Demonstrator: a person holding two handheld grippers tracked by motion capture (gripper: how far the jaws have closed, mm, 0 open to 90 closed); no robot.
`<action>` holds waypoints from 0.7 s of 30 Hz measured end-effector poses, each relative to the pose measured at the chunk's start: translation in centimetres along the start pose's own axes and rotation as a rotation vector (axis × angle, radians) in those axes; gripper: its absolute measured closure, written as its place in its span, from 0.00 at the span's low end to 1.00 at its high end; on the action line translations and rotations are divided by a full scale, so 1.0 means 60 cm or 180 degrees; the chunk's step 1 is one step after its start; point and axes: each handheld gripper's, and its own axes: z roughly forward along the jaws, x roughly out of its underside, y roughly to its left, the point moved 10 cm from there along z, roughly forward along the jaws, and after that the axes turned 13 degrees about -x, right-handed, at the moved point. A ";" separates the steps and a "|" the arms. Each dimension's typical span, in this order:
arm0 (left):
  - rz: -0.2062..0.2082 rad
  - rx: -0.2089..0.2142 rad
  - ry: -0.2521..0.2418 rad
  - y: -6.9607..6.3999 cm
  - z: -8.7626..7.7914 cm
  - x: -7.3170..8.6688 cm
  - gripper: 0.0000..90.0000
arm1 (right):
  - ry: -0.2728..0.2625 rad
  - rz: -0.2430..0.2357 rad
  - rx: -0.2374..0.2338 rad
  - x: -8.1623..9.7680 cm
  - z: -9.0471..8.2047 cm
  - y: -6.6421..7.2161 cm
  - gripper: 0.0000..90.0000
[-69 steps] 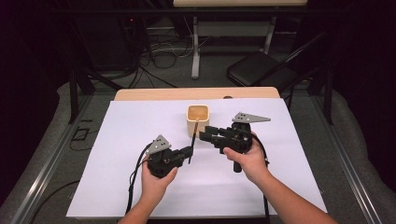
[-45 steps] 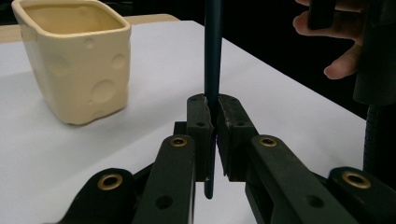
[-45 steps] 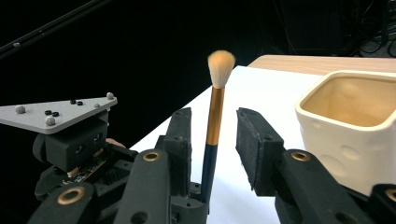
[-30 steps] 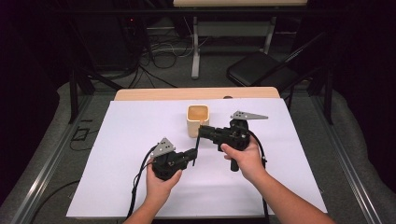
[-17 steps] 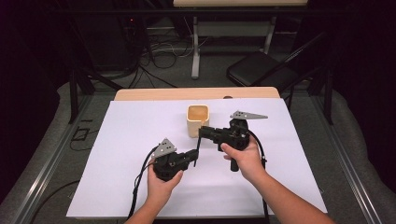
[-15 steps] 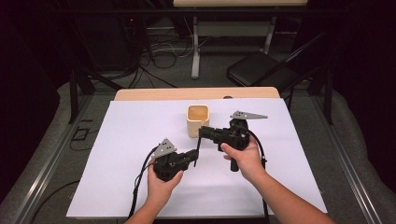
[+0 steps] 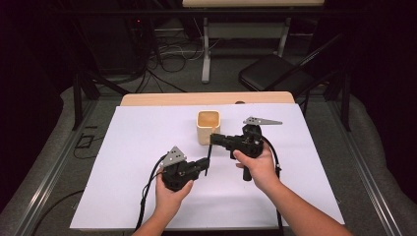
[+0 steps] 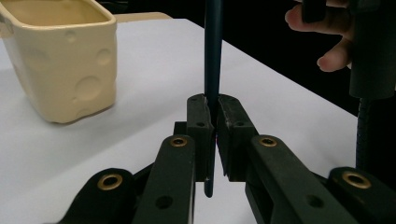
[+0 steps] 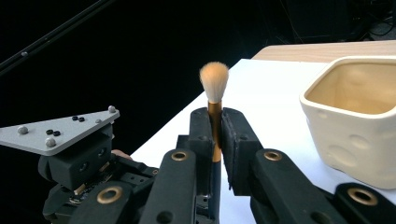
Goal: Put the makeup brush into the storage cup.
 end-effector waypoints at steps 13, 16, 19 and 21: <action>-0.0004 0.0012 0.0010 0.000 -0.001 0.000 0.93 | 0.0004 -0.0003 0.0023 0.000 -0.001 -0.002 0.93; -0.0016 0.0010 0.0016 -0.001 0.000 0.001 0.93 | 0.0014 -0.0022 0.0038 0.000 -0.001 -0.002 0.93; -0.0021 0.0023 0.0027 -0.001 0.001 0.001 0.93 | 0.0022 -0.0025 0.0049 0.001 -0.001 -0.002 0.93; -0.0023 0.0022 0.0029 -0.001 0.001 0.001 0.93 | 0.0030 -0.0034 0.0053 0.001 -0.001 -0.001 0.94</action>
